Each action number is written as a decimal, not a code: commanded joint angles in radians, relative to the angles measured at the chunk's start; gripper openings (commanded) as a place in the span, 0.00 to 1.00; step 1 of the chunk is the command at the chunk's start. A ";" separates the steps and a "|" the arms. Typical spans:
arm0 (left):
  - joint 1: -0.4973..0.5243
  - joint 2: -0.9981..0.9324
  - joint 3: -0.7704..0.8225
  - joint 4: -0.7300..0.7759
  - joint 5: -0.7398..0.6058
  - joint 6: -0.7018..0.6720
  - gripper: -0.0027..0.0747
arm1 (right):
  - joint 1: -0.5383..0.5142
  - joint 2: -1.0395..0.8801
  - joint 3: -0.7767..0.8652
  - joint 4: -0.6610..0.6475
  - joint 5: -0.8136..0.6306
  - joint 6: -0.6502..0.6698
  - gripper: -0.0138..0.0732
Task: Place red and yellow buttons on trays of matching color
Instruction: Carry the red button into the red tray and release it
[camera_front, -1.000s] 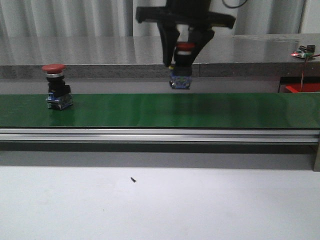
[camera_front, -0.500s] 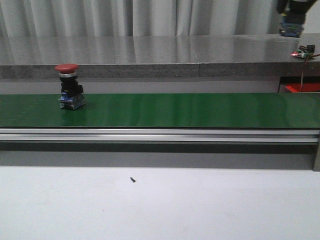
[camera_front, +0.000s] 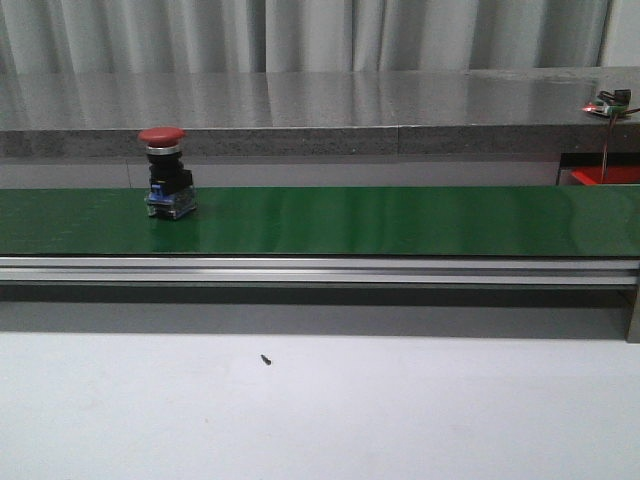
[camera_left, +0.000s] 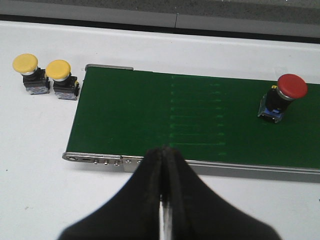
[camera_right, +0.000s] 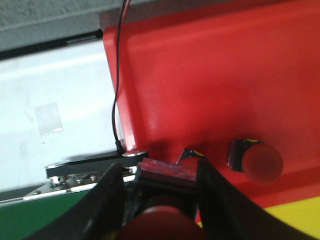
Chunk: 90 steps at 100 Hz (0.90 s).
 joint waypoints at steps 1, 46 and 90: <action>-0.002 -0.014 -0.025 -0.031 -0.052 -0.001 0.01 | -0.006 -0.016 -0.032 0.002 0.064 -0.024 0.42; -0.002 -0.014 -0.025 -0.031 -0.052 -0.001 0.01 | -0.024 0.098 -0.141 -0.001 0.041 -0.044 0.42; -0.002 -0.014 -0.025 -0.031 -0.052 -0.001 0.01 | -0.024 0.217 -0.240 -0.002 0.036 -0.051 0.42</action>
